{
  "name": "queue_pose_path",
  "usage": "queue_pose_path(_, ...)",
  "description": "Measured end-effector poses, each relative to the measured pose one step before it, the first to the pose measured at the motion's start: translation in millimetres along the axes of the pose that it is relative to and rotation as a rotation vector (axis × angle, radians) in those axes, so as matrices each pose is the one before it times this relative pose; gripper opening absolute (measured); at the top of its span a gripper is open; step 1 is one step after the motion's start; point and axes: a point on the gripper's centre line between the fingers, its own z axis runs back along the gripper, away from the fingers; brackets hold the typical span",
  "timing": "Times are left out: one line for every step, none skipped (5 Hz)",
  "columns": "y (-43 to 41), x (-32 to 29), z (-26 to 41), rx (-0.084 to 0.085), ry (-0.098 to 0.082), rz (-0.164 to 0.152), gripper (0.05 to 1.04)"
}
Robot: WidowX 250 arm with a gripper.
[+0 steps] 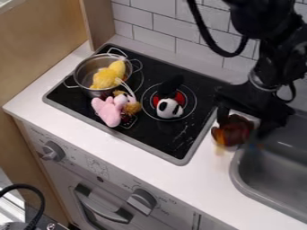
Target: Take brown stuffed toy and put it in the silver pot
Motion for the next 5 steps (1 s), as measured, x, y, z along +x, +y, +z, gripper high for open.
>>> queue_pose_path(-3.60, 3.82, -1.18, -0.0205, -0.0231, 0.0171, 0.969)
queue_pose_path(1.83, -2.17, -3.10, -0.0108, 0.0251, 0.0314, 0.717)
queue_pose_path(1.91, -1.82, -0.16, -0.0006, 0.0216, -0.0124, 0.530)
queue_pose_path(6.51, -5.42, 6.20, -0.0087, 0.0456, -0.0219, 0.491)
queue_pose_path(14.00, -0.68, 20.84, 0.0156, 0.0268, -0.0403, 0.491)
